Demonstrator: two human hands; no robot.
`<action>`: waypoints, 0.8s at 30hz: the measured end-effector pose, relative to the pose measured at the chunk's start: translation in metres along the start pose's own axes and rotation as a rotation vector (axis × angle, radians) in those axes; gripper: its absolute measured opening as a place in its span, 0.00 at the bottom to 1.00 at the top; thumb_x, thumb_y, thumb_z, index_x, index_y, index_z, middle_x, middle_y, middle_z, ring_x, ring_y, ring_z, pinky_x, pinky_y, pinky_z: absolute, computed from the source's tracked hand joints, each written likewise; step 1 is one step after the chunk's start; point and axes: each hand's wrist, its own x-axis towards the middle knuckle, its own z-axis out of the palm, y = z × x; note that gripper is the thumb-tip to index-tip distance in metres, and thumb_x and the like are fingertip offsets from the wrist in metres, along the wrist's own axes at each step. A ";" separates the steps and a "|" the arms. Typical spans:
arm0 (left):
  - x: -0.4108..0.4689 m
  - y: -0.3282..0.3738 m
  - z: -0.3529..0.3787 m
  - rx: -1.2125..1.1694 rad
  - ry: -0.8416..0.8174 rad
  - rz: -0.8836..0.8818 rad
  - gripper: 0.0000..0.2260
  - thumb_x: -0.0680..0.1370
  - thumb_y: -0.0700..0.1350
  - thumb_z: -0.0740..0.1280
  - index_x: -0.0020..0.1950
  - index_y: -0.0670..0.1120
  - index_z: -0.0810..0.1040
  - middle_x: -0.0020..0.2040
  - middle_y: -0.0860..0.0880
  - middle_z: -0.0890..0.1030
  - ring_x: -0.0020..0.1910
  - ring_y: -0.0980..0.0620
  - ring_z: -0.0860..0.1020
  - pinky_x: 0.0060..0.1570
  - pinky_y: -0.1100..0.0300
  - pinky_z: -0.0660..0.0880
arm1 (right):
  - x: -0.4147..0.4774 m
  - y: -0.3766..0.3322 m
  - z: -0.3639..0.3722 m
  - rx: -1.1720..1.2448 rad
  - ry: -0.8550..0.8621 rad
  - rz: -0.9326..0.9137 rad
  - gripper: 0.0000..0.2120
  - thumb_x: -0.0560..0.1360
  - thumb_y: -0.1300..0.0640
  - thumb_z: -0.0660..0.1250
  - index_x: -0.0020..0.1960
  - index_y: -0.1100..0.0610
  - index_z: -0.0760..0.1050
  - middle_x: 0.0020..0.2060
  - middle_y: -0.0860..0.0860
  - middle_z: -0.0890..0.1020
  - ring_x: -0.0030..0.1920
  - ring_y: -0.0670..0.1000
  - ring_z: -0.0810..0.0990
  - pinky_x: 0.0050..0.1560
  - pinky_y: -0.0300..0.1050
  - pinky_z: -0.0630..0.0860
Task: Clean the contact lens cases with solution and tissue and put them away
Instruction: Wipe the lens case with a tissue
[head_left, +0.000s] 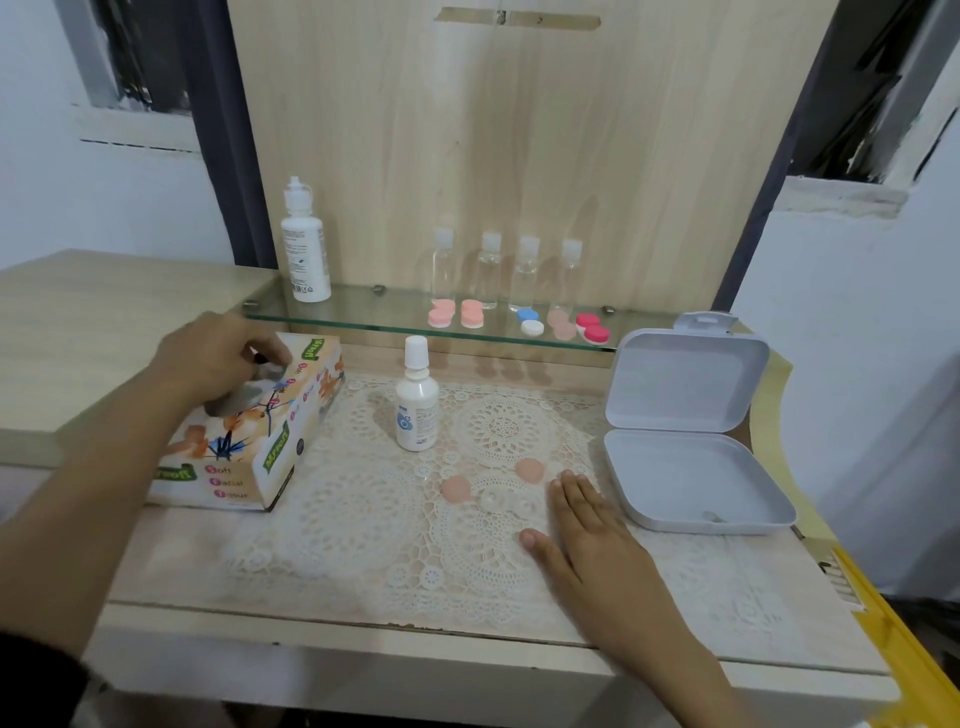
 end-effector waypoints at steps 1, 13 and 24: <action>0.004 -0.003 0.002 0.015 -0.061 0.049 0.16 0.73 0.37 0.69 0.42 0.60 0.77 0.49 0.54 0.81 0.46 0.54 0.75 0.45 0.57 0.71 | 0.000 0.000 -0.001 -0.004 -0.003 0.001 0.45 0.68 0.30 0.28 0.78 0.55 0.42 0.77 0.49 0.45 0.70 0.39 0.35 0.70 0.36 0.35; 0.003 -0.005 0.019 0.514 -0.094 0.114 0.12 0.78 0.49 0.60 0.62 0.56 0.72 0.52 0.49 0.79 0.49 0.50 0.76 0.44 0.58 0.74 | -0.001 -0.002 -0.003 0.019 -0.014 0.015 0.43 0.71 0.30 0.31 0.78 0.55 0.42 0.77 0.49 0.44 0.70 0.38 0.36 0.71 0.37 0.36; -0.002 -0.012 0.022 0.104 0.132 0.124 0.06 0.77 0.45 0.65 0.46 0.53 0.81 0.49 0.47 0.81 0.45 0.48 0.76 0.45 0.53 0.74 | -0.002 -0.003 -0.007 0.045 -0.032 0.031 0.38 0.74 0.34 0.39 0.78 0.54 0.42 0.77 0.48 0.44 0.69 0.38 0.36 0.70 0.36 0.36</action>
